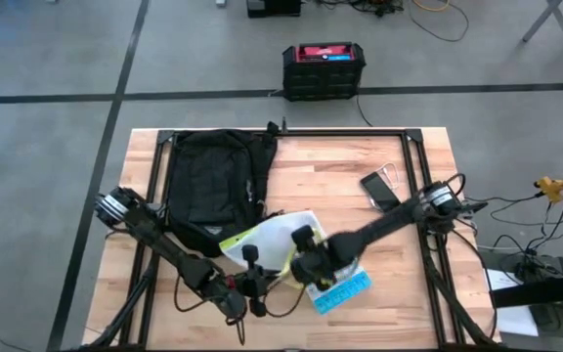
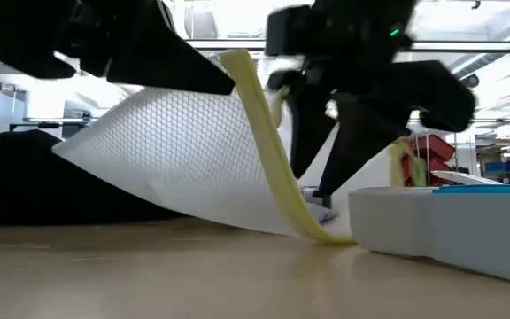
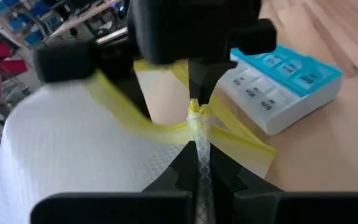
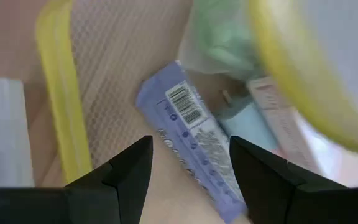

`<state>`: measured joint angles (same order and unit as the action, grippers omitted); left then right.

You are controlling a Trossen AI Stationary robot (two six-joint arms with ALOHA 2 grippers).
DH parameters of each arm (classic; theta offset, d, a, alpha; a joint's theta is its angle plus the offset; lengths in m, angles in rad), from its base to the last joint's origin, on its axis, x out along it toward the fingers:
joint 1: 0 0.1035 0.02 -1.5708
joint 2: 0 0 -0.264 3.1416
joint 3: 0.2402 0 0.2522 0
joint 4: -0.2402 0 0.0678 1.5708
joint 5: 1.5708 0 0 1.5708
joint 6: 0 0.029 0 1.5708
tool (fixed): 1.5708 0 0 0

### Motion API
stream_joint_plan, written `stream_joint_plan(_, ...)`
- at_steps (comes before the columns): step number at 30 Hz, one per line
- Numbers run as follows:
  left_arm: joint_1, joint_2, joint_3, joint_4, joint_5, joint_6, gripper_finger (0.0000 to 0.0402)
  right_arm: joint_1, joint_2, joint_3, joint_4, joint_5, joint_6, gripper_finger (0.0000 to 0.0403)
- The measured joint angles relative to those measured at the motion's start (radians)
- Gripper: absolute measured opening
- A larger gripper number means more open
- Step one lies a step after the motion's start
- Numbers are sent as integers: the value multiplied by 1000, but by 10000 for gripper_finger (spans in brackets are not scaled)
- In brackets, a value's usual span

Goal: Unpack backpack
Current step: Remove the purple blue granola bar from the zip bag

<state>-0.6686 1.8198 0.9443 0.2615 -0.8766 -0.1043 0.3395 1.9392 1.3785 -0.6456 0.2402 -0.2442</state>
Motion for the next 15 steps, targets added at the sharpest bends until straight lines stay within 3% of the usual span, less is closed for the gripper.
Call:
stream_joint_plan(3,0,-12,-7,-16,0,-5,0,-75,15,0,18,-143,-126,201)
stream_joint_plan(5,0,-14,-13,-27,0,-18,0,-112,36,0,41,-184,-209,201)
stream_joint_plan(11,5,-15,-31,-71,-2,-94,0,-158,111,5,91,-209,-383,201)
stream_joint_plan(15,5,-15,-31,-77,-3,-115,0,-163,141,5,88,-219,-366,178)
